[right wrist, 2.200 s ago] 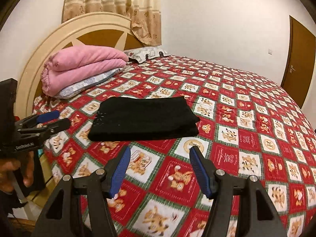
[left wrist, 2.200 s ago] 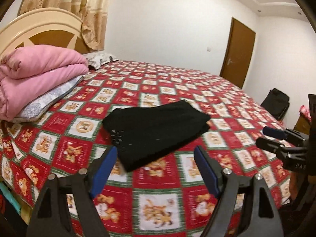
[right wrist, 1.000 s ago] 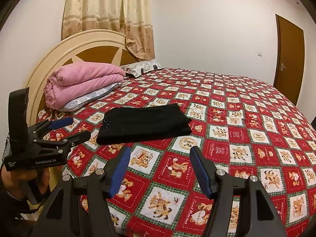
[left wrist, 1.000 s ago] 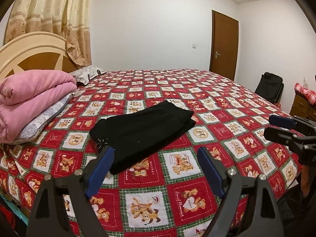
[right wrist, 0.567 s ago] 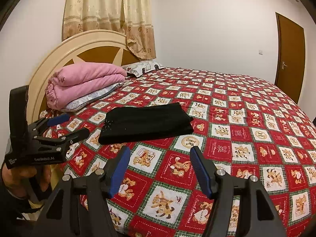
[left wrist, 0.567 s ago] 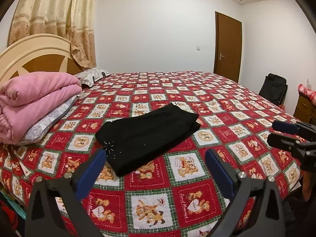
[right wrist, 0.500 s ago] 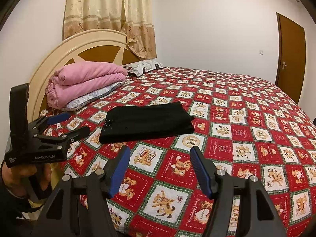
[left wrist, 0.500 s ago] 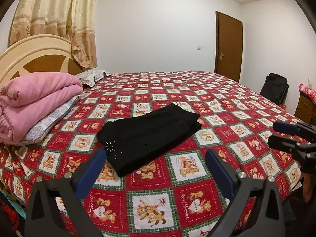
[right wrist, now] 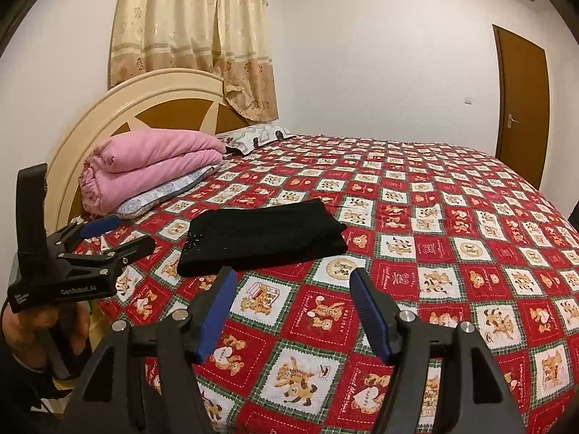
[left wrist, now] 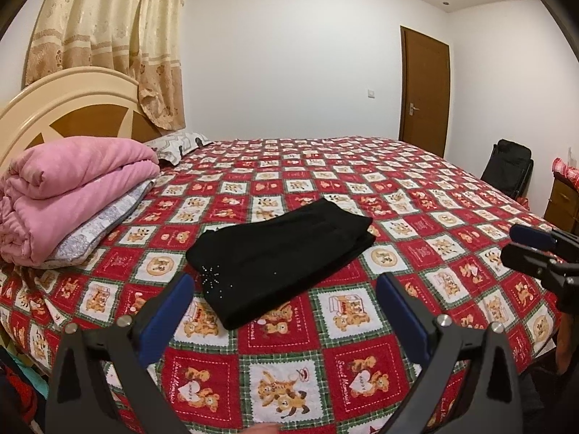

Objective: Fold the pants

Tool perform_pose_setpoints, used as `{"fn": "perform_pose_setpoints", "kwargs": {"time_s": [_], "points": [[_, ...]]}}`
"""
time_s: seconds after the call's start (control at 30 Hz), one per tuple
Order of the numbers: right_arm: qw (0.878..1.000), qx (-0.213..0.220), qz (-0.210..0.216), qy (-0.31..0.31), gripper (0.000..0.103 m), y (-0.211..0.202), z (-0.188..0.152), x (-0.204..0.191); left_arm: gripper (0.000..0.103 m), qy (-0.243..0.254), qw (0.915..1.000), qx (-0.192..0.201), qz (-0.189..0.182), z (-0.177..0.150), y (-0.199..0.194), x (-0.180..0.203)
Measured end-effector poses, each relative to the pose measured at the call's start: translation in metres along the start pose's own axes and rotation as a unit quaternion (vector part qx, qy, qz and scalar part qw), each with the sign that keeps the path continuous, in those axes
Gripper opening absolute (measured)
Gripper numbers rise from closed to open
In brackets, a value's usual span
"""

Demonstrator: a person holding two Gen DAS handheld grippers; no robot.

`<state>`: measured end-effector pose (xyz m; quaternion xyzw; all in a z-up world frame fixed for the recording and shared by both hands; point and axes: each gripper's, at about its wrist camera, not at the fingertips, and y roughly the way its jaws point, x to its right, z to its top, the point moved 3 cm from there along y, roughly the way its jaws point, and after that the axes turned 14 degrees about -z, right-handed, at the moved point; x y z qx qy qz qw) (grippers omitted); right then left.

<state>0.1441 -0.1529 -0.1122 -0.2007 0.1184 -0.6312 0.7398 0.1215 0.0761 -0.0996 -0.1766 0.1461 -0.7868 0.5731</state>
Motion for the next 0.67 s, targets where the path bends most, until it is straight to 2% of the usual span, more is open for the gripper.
{"fn": "perform_pose_setpoints", "kwargs": {"time_s": [0.17, 0.5, 0.67], "points": [[1.000, 0.000, 0.000, -0.003, 0.067, 0.000, 0.000, -0.001, 0.103, 0.009, 0.9999, 0.005, 0.013, 0.002, -0.002, 0.001], [0.999, -0.013, 0.009, -0.033, 0.067, 0.003, -0.010, -0.013, 0.103, 0.013, 0.9996, -0.009, 0.022, -0.004, 0.004, 0.000], [0.999, -0.019, 0.014, -0.038, 0.067, 0.005, -0.013, -0.016, 0.103, 0.012, 0.9997, -0.011, 0.016, -0.007, 0.005, 0.002]]}}
